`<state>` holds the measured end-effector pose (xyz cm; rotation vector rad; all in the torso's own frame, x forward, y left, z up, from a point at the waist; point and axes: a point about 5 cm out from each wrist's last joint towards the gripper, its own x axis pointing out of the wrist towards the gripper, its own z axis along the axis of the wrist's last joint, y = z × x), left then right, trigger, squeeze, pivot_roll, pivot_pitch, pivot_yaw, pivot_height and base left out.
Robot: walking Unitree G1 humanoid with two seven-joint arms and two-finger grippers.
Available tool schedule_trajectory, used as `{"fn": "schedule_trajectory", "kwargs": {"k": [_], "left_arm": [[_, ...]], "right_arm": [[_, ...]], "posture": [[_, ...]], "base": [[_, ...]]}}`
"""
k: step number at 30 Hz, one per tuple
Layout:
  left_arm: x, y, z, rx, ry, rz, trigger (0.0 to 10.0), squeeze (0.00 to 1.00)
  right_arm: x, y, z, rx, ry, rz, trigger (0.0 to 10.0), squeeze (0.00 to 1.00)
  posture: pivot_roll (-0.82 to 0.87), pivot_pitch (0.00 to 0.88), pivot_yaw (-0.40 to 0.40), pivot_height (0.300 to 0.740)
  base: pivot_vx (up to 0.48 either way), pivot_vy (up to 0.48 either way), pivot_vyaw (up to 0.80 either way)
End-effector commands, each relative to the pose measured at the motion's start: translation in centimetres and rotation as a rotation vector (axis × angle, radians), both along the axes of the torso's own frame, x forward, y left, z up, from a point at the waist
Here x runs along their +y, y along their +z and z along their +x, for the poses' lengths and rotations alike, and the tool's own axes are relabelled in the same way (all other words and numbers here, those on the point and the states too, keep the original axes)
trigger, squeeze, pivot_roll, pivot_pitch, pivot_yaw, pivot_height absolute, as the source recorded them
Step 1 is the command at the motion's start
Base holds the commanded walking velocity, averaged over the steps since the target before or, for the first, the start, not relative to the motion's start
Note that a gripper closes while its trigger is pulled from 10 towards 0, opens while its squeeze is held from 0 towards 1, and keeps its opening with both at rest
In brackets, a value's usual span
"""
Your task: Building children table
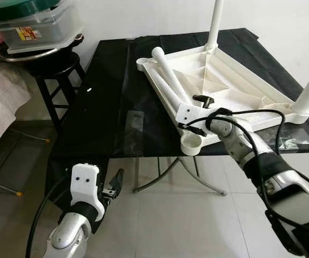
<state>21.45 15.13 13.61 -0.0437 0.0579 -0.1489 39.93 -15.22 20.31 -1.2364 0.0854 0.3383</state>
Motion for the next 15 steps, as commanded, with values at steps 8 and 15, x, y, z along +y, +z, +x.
{"fn": "schedule_trajectory", "kwargs": {"k": [8, 15], "left_arm": [[-0.2, 0.0, -0.3, 0.011, 0.002, -0.004, 10.0, 0.0], [-0.2, 0.0, -0.3, 0.012, 0.002, -0.006, 10.0, 0.0]], "right_arm": [[1.2, 0.1, 0.3, -0.184, -0.004, 0.074, 0.0, 0.0], [1.4, 1.4, 0.3, -0.274, 0.018, 0.119, 0.0, 0.0]], "posture": [[-0.01, 0.143, 0.051, 0.74], [-0.01, 0.141, 0.047, 0.74]], "base": [[0.0, 0.0, 0.0], [0.0, 0.0, 0.0]]}}
